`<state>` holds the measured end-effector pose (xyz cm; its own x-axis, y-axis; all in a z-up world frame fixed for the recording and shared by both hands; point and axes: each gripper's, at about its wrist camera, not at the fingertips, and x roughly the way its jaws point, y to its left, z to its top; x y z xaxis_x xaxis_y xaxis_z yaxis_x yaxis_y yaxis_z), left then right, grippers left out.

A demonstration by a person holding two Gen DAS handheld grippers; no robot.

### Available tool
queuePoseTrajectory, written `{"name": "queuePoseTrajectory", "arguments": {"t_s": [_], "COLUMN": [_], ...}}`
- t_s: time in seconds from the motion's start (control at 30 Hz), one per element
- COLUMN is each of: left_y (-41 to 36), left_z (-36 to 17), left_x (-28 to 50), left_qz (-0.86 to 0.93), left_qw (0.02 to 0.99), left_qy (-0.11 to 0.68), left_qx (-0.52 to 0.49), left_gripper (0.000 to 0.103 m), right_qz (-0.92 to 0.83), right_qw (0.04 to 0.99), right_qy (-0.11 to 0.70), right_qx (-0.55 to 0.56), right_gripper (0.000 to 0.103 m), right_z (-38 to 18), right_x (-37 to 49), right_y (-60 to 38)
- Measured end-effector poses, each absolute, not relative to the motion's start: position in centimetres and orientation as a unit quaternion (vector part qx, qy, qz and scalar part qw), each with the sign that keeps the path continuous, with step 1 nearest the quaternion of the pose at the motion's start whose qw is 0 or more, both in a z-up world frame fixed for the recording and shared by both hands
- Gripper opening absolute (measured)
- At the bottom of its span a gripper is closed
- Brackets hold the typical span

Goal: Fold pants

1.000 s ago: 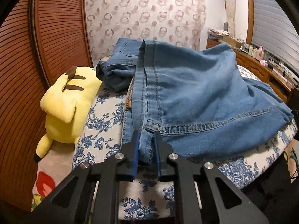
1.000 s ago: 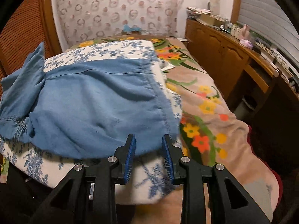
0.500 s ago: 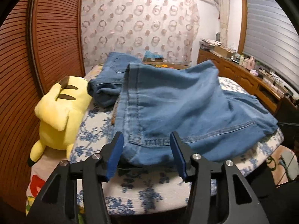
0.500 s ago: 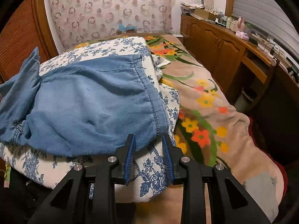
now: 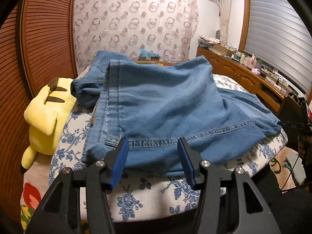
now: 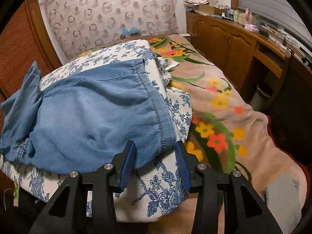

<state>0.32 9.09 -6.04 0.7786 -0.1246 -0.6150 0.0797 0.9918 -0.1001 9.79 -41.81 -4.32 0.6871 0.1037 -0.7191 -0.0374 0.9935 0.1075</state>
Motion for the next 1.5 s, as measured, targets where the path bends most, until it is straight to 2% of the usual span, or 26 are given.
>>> {"name": "queuePoseTrajectory", "arguments": {"t_s": [0.03,0.1,0.13,0.37,0.67,0.8,0.93,0.97,1.03,1.2,1.37,1.5], "left_y": [9.0,8.9,8.9,8.8,9.0,9.5,10.2,10.3,10.3,10.0,8.9,8.0], "left_z": [-6.1,-6.1,-6.1,-5.8,-5.0,-4.6,-4.4,-4.4,-4.4,-4.5,-4.7,-4.4], "left_x": [0.3,0.3,0.3,0.4,0.1,-0.4,-0.9,-0.9,-1.0,-0.9,-0.3,0.1], "left_qz": [-0.055,-0.055,-0.055,-0.053,-0.05,-0.044,-0.042,-0.042,-0.043,-0.052,-0.069,-0.086], "left_qw": [0.942,0.942,0.942,0.943,0.945,0.947,0.948,0.948,0.948,0.947,0.946,0.946], "left_qy": [0.328,0.329,0.33,0.327,0.32,0.315,0.313,0.313,0.313,0.313,0.315,0.309], "left_qx": [-0.034,-0.035,-0.034,-0.035,-0.034,-0.036,-0.039,-0.039,-0.039,-0.043,-0.041,-0.031], "left_gripper": [0.053,0.053,0.053,0.053,0.053,0.053,0.053,0.053,0.053,0.053,0.053,0.053], "right_qz": [0.038,0.043,0.048,0.118,0.284,0.364,0.399,0.398,0.395,0.375,0.342,0.328], "right_qw": [0.92,0.925,0.927,0.946,0.939,0.914,0.893,0.889,0.885,0.888,0.896,0.892], "right_qy": [0.388,0.377,0.37,0.302,0.192,0.173,0.197,0.211,0.23,0.247,0.258,0.293], "right_qx": [0.034,0.023,0.022,0.024,-0.013,-0.04,-0.067,-0.075,-0.084,-0.098,-0.114,-0.105], "right_gripper": [0.027,0.02,0.013,0.009,0.009,0.009,0.011,0.019,0.024,0.025,0.038,0.038], "right_z": [-4.3,-3.9,-3.7,1.6,12.0,14.2,13.5,12.9,12.1,11.2,11.2,9.3], "right_x": [9.6,9.0,8.8,8.0,8.1,7.8,8.5,8.9,9.5,10.3,10.5,10.5], "right_y": [-41.6,-41.1,-41.0,-39.3,-28.3,-21.8,-16.7,-15.8,-14.8,-14.3,-14.7,-14.9]}}
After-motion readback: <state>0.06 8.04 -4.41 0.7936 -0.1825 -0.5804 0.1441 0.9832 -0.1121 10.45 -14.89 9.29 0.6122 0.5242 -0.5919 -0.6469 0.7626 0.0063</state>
